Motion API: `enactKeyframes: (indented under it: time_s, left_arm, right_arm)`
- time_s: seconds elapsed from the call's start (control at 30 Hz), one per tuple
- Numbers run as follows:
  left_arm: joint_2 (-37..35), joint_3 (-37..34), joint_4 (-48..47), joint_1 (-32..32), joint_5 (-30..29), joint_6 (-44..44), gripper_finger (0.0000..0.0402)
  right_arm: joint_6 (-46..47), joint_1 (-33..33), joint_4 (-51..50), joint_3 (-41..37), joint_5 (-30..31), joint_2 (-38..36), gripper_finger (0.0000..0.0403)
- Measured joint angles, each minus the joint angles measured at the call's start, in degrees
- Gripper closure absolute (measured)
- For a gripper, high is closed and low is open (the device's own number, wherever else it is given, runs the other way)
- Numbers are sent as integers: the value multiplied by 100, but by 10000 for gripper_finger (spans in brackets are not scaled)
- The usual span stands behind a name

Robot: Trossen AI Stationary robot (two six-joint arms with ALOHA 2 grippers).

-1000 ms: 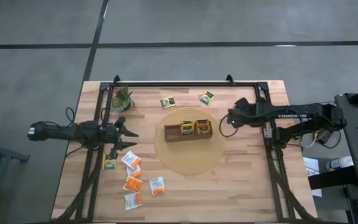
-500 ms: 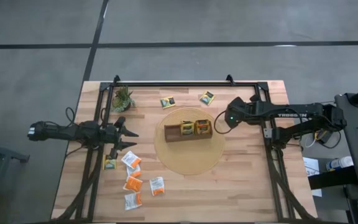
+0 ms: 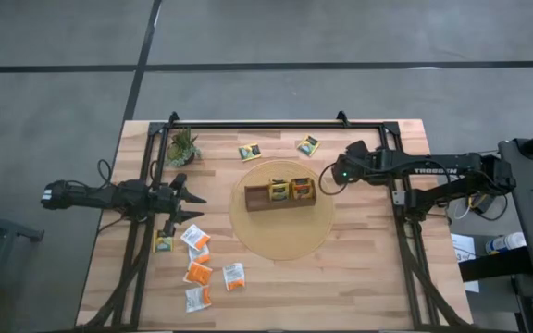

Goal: Pick & Place Tea
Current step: Put the yellow tea bag into the middle section of the wooden organizer

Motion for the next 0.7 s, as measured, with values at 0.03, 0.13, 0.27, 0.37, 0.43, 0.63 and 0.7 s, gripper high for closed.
enactKeyframes:
  time_s: [0.03, 0.13, 0.27, 0.37, 0.43, 0.63, 0.7]
  left_arm:
    - [0, 0, 0, 2, -2, -2, 235]
    - [0, 0, 0, 1, -2, -1, 235]
    - [0, 0, 0, 0, -2, 0, 235]
    - [0, 0, 0, 0, -2, -2, 235]
    - [0, 0, 0, 1, -2, -1, 235]
    - [0, 0, 0, 2, -2, 0, 235]
    - [-1, 0, 0, 2, -2, 0, 235]
  right_arm:
    - [184, 0, -12, 0, -14, 0, 394]
    - [360, -22, -50, 28, -333, 0, 394]
    - [1360, -149, -51, 24, -907, 0, 394]
    - [1499, -144, -56, -63, -1018, 17, 394]
    - [1526, -143, -63, -118, -1036, 20, 394]
    - [1510, -140, -67, -146, -1056, 15, 394]
    - [1290, -140, -55, -147, -1058, 15, 394]
